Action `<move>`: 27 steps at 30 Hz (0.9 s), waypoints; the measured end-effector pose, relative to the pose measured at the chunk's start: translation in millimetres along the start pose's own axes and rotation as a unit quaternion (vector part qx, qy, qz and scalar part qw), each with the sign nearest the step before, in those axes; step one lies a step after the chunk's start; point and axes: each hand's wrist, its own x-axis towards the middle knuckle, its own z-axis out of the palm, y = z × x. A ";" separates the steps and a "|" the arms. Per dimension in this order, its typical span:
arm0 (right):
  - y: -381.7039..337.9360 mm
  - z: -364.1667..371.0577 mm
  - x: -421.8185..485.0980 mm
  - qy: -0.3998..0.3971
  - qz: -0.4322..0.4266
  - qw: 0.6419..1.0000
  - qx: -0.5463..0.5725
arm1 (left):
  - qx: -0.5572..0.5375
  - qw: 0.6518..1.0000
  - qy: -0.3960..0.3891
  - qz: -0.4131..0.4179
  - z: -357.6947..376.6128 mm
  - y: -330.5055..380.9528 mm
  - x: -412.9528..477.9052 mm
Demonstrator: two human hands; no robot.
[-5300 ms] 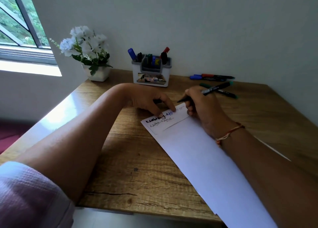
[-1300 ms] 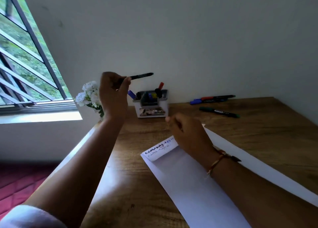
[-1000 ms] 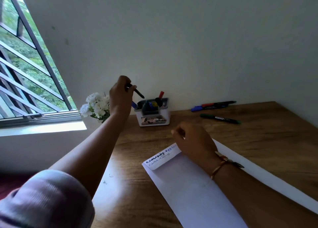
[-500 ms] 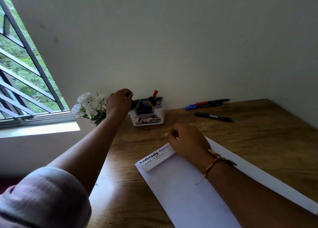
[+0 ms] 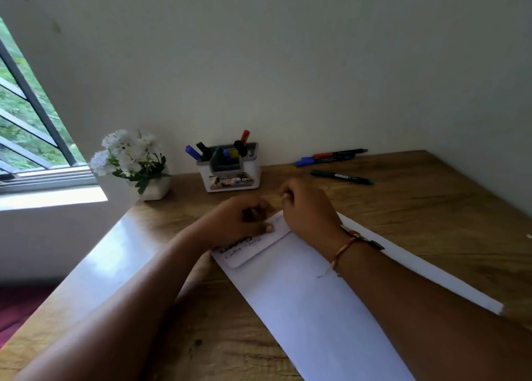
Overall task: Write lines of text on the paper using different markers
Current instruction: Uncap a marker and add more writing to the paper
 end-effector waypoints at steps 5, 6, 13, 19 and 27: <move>0.4 -5.3 -1.4 0.041 0.014 0.999 0.000 | 0.024 0.998 -0.037 0.049 0.3 -7.7 1.8; 2.6 -8.2 1.1 0.062 0.032 0.998 0.007 | 0.024 0.997 -0.044 0.051 -0.3 -8.7 2.0; 54.5 -42.6 38.2 0.024 0.171 0.985 -0.026 | 0.022 0.996 -0.059 0.059 -0.9 -12.4 7.1; 109.1 -55.9 58.5 -0.030 0.158 0.960 -0.231 | 0.017 0.996 -0.066 0.051 -0.1 -14.4 8.7; 105.9 -49.3 57.3 0.051 0.078 0.958 -0.271 | 0.016 0.997 -0.066 0.039 -1.0 -12.8 9.9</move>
